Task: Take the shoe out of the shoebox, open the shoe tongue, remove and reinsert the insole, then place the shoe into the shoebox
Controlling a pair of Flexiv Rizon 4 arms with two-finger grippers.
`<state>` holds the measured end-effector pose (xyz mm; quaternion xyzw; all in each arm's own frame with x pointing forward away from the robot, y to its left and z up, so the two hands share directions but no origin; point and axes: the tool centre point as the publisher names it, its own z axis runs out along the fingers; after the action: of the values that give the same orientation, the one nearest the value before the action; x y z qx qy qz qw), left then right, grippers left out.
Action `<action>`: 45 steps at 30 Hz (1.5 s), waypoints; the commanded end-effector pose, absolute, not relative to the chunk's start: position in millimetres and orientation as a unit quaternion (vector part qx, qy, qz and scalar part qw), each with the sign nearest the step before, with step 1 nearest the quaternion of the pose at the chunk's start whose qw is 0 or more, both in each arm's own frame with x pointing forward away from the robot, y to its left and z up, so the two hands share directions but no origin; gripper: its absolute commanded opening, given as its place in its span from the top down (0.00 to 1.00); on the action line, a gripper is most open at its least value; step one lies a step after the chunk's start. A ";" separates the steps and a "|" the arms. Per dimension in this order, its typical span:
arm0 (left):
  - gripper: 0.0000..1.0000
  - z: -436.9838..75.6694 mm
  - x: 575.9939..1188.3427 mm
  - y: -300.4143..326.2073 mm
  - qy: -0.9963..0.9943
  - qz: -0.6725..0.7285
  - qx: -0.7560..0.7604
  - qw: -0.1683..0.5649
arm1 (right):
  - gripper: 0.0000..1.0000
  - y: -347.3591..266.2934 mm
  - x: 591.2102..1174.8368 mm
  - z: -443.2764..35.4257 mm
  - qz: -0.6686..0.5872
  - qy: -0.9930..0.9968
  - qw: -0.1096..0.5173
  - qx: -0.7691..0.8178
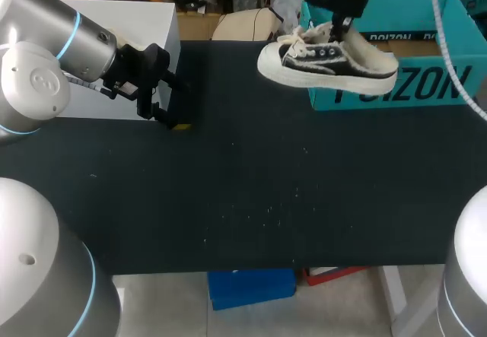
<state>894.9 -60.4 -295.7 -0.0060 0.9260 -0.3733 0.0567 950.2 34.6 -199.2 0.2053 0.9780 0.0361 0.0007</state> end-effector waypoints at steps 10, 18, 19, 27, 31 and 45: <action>0.00 -297.3 894.7 -61.3 0.926 -0.373 -0.006 0.058 | 1.00 32.8 957.1 -137.8 -0.042 0.997 -0.039 -0.044; 0.00 -297.3 894.7 -61.3 0.926 -0.373 -0.006 0.058 | 1.00 8.3 982.6 -146.1 -0.042 0.999 0.000 -0.003; 0.00 -297.3 894.7 -61.3 0.926 -0.373 -0.006 0.058 | 1.00 4.2 990.8 -146.1 -0.042 0.999 0.011 0.001; 0.00 -297.3 894.7 -61.3 0.926 -0.373 -0.006 0.058 | 1.00 -19.0 1053.0 -164.7 -0.048 0.998 0.044 -0.025; 0.00 -297.3 894.7 -61.3 0.926 -0.373 -0.006 0.058 | 1.00 -36.7 1083.6 -181.7 -0.029 0.998 0.059 -0.006; 0.00 -297.3 894.7 -61.3 0.926 -0.373 -0.006 0.058 | 1.00 -81.6 1120.2 -231.4 -0.010 0.997 0.062 0.033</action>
<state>894.9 -60.3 -295.7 -0.0060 0.9260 -0.3733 0.0567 1116.3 -73.4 -223.5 0.0336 0.9973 -0.0228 0.0612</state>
